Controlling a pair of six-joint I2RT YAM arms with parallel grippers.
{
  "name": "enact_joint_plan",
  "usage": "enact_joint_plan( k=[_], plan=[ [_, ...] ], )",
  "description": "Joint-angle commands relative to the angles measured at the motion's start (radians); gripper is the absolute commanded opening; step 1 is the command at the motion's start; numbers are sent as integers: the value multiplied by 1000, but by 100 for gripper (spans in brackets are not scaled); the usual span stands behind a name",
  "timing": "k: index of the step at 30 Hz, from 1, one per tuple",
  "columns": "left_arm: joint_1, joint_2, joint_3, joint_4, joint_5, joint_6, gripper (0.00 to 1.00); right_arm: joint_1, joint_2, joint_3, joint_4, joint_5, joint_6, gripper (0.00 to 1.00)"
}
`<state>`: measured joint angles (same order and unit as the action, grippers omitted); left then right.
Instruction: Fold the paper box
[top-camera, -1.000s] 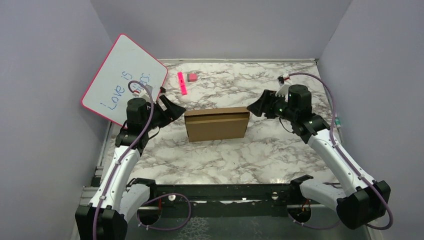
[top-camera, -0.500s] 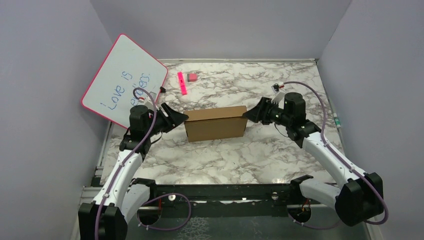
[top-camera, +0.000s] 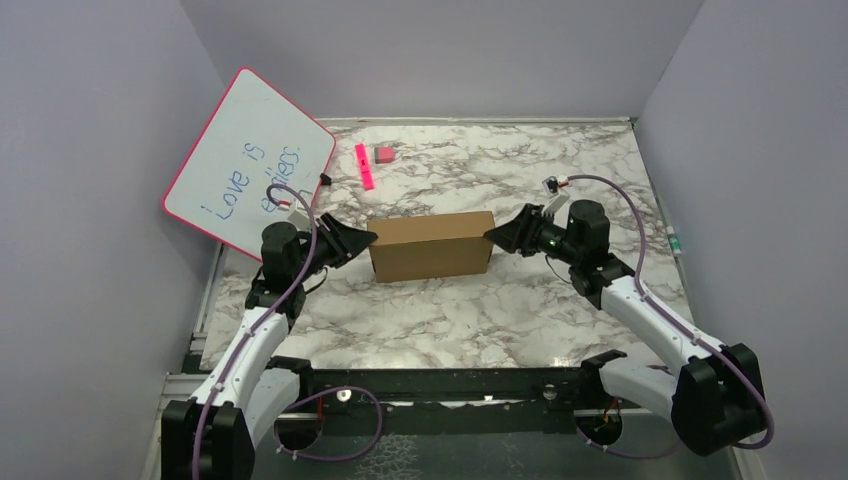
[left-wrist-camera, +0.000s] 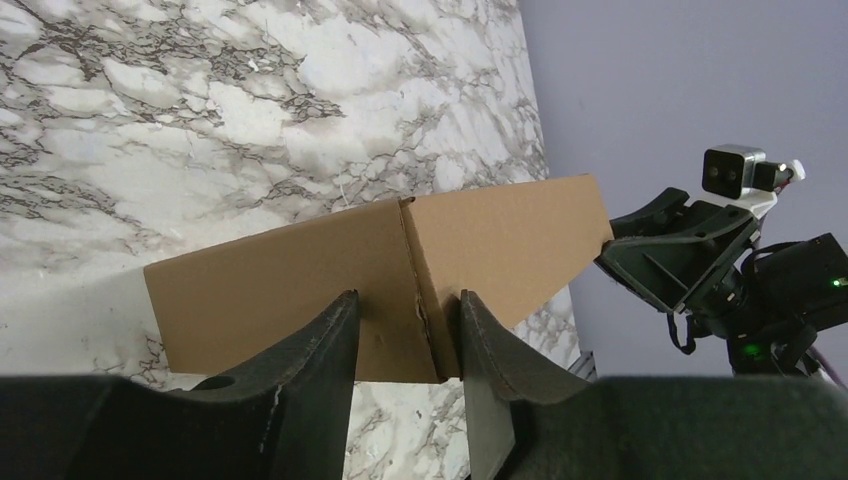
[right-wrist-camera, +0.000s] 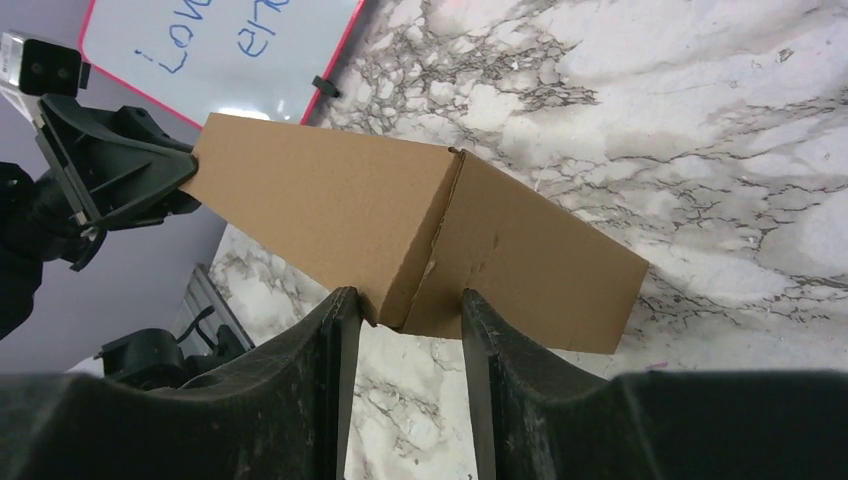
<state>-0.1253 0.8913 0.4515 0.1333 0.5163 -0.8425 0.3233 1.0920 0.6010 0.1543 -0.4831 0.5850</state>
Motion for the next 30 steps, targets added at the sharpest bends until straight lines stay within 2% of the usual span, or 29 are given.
enact_joint_plan(
  k=[1,4,11,14,21,25,30],
  plan=[
    [5,51,-125,-55,-58,1,35,-15,33,-102,-51,44,-23,44],
    [5,65,-153,-27,-57,-17,31,-26,35,-92,-36,-18,-12,46],
    [4,64,-138,-45,-81,0,26,-49,-9,44,-72,-92,-8,61],
    [4,65,-128,-58,-83,11,25,-52,-7,82,-55,-111,13,63],
    [4,62,-120,-71,-81,23,24,-66,48,94,-12,-108,45,60],
    [3,63,-119,-67,-81,22,24,-74,88,49,23,-124,49,54],
    [3,72,-113,-64,-82,22,21,-103,131,-78,154,-174,52,43]
  ],
)
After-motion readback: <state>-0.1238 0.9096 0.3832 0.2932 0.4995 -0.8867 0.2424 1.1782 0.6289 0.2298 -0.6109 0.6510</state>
